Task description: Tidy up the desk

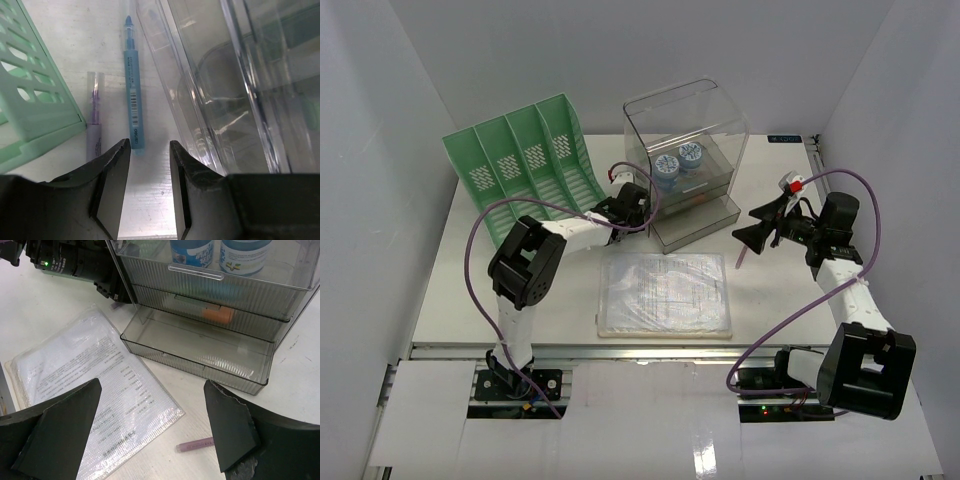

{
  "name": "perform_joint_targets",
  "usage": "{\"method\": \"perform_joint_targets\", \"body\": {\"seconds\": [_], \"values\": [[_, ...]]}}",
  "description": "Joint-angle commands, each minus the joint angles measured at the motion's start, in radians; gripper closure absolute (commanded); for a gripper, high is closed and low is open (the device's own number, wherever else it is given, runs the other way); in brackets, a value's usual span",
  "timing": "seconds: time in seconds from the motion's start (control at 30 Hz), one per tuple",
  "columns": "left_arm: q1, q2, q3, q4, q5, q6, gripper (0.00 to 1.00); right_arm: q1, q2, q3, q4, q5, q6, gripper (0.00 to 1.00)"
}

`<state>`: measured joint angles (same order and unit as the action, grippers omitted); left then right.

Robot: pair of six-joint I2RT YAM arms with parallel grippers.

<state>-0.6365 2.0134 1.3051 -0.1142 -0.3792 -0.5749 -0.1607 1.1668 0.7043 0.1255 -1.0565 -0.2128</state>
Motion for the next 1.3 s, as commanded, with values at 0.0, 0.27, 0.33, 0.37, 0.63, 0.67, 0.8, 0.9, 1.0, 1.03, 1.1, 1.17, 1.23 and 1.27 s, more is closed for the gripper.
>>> {"method": "perform_joint_targets", "body": {"seconds": [0.0,0.27,0.33,0.37,0.63,0.67,0.8,0.9,1.0,1.03,1.1,1.17,1.23,1.27], "values": [[0.008,-0.005,0.042,-0.016,-0.025,0.029,0.51,-0.016,0.007,-0.007,0.027,-0.043,0.015,0.10],[0.008,0.049,0.084,-0.045,-0.057,0.070,0.51,-0.034,0.006,-0.008,0.036,-0.059,0.032,0.10],[0.009,0.064,0.102,-0.055,-0.061,0.074,0.54,-0.040,0.001,-0.011,0.041,-0.064,0.037,0.10],[0.009,0.074,0.108,-0.059,-0.062,0.075,0.56,-0.042,0.001,-0.012,0.042,-0.067,0.039,0.10],[0.012,0.113,0.132,-0.068,-0.038,0.078,0.59,-0.053,0.001,-0.017,0.049,-0.082,0.050,0.10],[0.012,0.113,0.132,-0.070,-0.035,0.077,0.60,-0.054,0.001,-0.016,0.049,-0.083,0.050,0.10],[0.012,0.101,0.110,-0.070,-0.022,0.068,0.64,-0.057,-0.001,-0.017,0.051,-0.085,0.052,0.10],[0.010,0.081,0.083,-0.067,-0.009,0.056,0.76,-0.059,-0.001,-0.017,0.051,-0.085,0.052,0.10],[0.008,0.044,0.048,-0.057,0.007,0.051,0.86,-0.062,-0.001,-0.017,0.052,-0.085,0.052,0.10],[0.007,0.032,0.034,-0.053,0.018,0.049,0.90,-0.063,-0.002,-0.017,0.052,-0.086,0.053,0.10],[0.004,-0.001,0.010,-0.047,0.040,0.043,0.96,-0.065,-0.004,-0.017,0.051,-0.086,0.052,0.10],[-0.001,-0.042,-0.010,-0.042,0.065,0.036,1.00,-0.068,-0.006,-0.015,0.049,-0.087,0.048,0.10],[-0.008,-0.093,-0.035,-0.037,0.084,0.027,1.00,-0.069,-0.012,-0.010,0.031,-0.094,0.030,0.10],[-0.012,-0.123,-0.055,-0.032,0.092,0.023,1.00,-0.069,-0.016,-0.007,0.018,-0.099,0.016,0.10]]}}
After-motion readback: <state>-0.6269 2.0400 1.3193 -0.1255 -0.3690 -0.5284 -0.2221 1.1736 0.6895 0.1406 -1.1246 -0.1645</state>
